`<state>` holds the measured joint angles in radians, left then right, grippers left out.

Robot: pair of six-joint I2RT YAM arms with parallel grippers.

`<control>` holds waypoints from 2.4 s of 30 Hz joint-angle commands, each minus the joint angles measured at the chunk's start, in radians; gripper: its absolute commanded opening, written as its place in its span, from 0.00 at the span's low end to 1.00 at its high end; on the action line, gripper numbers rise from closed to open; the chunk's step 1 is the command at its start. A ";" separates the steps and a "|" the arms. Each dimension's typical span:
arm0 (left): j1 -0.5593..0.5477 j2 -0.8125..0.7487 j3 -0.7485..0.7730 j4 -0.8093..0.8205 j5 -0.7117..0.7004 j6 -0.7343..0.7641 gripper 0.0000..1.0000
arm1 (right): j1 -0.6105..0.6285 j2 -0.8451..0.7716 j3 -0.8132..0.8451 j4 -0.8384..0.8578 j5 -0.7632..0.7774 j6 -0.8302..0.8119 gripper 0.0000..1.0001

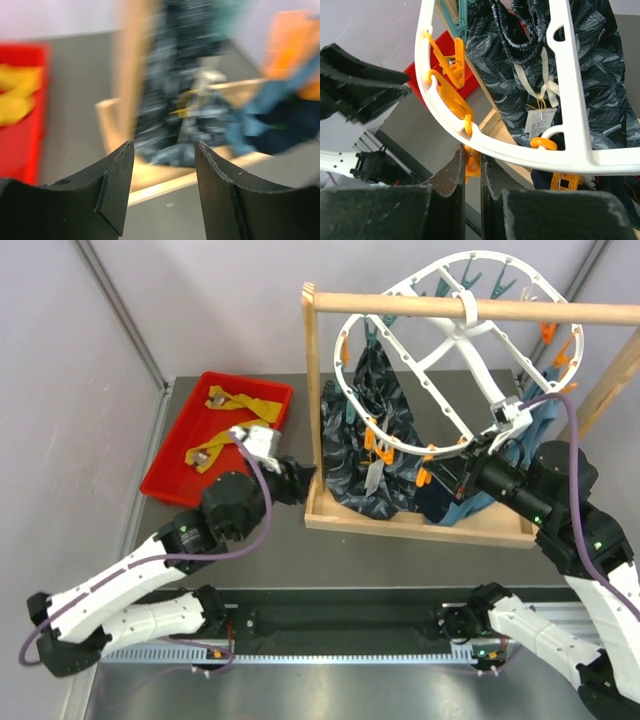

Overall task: Clip the socks to the hanger
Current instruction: Pick up the sock from the bin.

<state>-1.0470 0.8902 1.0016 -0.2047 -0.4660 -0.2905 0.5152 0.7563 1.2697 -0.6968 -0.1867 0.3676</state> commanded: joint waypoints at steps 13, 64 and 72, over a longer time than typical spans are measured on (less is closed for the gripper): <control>1.031 0.249 0.072 -0.220 0.413 -0.347 0.59 | 0.003 -0.009 -0.030 0.152 -0.051 -0.038 0.00; 1.219 1.235 0.646 -0.509 0.014 -1.159 0.16 | 0.005 -0.035 -0.023 0.143 -0.066 -0.018 0.00; 1.153 1.052 0.493 -0.327 -0.054 -0.911 0.00 | 0.003 -0.028 -0.033 0.158 -0.069 -0.015 0.00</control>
<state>0.1429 2.0724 1.5658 -0.6609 -0.4660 -1.3380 0.5152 0.7265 1.2308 -0.6334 -0.2749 0.3454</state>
